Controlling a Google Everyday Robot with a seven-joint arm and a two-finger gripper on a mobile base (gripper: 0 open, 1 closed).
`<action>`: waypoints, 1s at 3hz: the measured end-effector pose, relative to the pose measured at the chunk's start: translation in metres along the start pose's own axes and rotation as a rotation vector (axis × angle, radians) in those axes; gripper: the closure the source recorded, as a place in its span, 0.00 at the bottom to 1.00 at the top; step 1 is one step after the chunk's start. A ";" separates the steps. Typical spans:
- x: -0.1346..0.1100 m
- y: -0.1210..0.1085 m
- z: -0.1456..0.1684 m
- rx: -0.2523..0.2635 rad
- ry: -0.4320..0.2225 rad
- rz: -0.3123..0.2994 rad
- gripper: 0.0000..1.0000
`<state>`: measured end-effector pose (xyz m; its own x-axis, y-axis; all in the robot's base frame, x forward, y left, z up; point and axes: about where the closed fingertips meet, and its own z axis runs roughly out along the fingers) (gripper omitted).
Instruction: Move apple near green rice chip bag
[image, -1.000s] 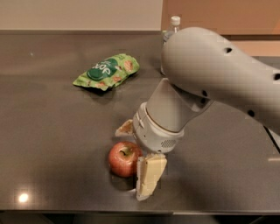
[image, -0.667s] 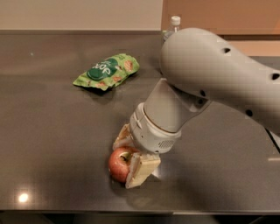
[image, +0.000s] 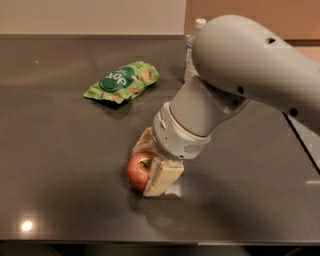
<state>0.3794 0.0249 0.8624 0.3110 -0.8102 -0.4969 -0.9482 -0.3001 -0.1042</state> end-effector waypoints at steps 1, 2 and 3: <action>-0.001 -0.039 -0.026 0.069 -0.011 0.070 1.00; -0.004 -0.088 -0.054 0.145 -0.032 0.143 1.00; -0.006 -0.127 -0.072 0.203 -0.047 0.194 1.00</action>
Offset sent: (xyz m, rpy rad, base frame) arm 0.1523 0.0051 0.0971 0.1252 -0.0563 -0.3260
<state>0.5026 0.0316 0.9403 0.1235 -0.8170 -0.5633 -0.9847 -0.0305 -0.1715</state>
